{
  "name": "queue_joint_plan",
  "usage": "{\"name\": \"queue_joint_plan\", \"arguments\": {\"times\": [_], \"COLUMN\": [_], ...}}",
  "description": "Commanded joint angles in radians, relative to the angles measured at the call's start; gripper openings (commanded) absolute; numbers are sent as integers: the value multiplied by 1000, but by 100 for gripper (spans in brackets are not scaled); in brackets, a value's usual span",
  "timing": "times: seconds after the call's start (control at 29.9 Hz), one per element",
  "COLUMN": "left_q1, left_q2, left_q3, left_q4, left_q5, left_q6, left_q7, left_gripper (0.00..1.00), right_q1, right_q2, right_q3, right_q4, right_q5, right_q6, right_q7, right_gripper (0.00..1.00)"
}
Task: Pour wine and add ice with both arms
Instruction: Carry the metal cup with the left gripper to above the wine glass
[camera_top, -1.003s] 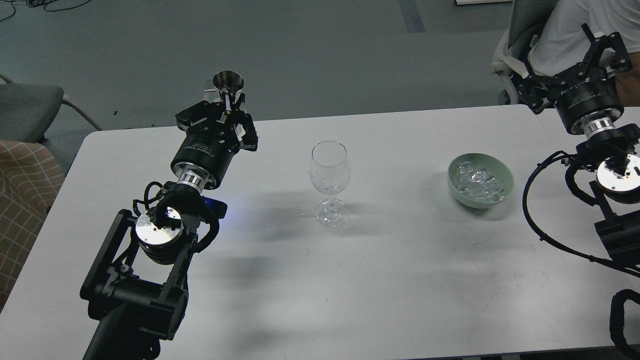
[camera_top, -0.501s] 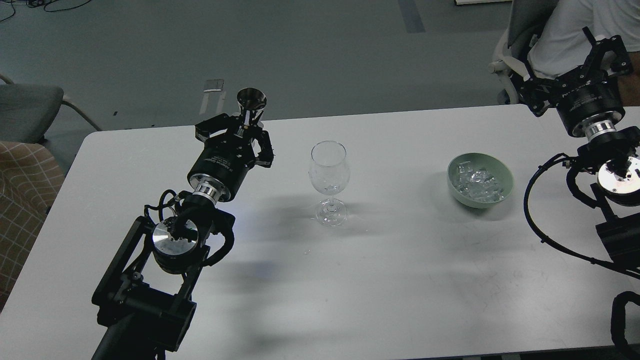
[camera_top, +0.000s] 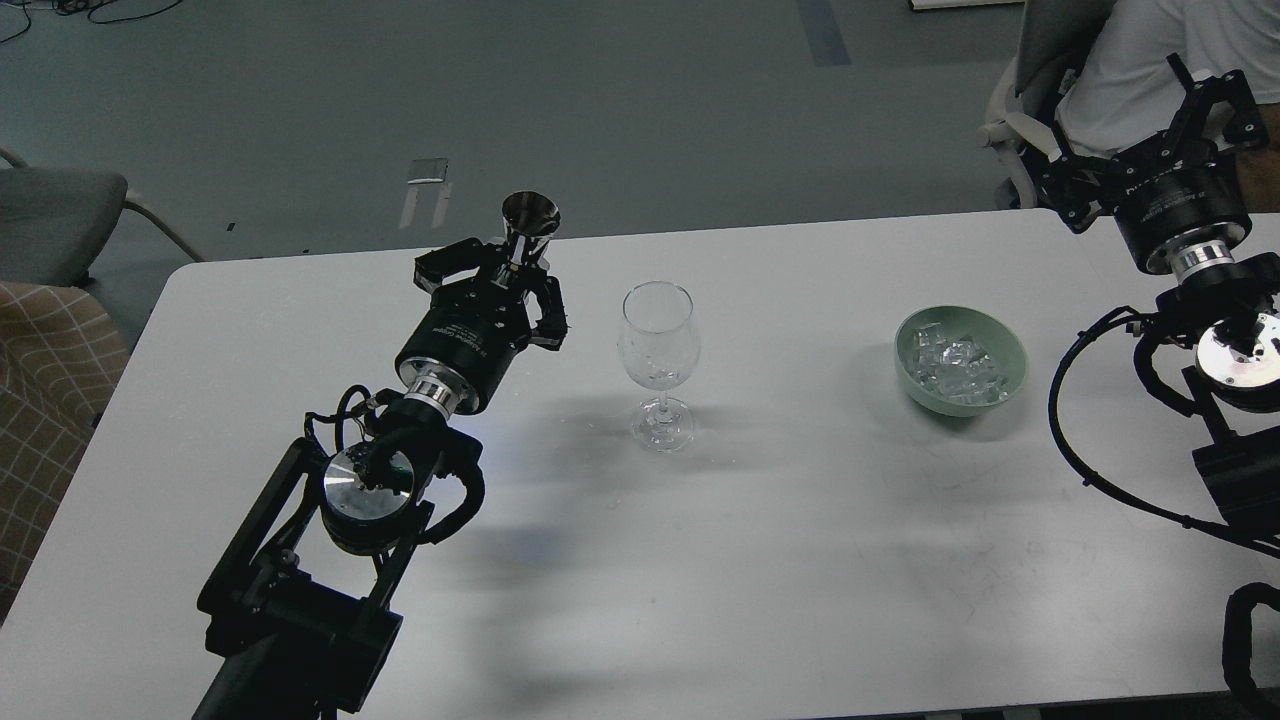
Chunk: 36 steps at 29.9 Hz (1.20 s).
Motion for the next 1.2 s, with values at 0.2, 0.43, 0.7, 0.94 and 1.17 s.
{"name": "queue_joint_plan", "arguments": {"times": [0.2,0.43,0.7,0.94,1.17], "left_q1": [0,-9,-10,-14,-26], "left_q2": [0,0,0,0,0], "left_q3": [31,48,51,65,70], "left_q4": [0,0,0,8,5], "left_q5": [60,62,117,152,164], "left_q6": [28,28,29,32,32], "left_q7": [-1,-1,26,29,29], "left_gripper": [0,0,0,0,0], "right_q1": [0,-5,-5,-5,-5], "right_q2": [-9,-21,-20,-21,-20], "right_q3": [0,0,1,1,1], "right_q4": [1,2,2,2,2], "right_q5": [2,3,3,3,3], "right_q6": [1,3,3,3,3], "right_q7": [0,0,0,0,0], "right_gripper": [100,100,100,100,100]}}
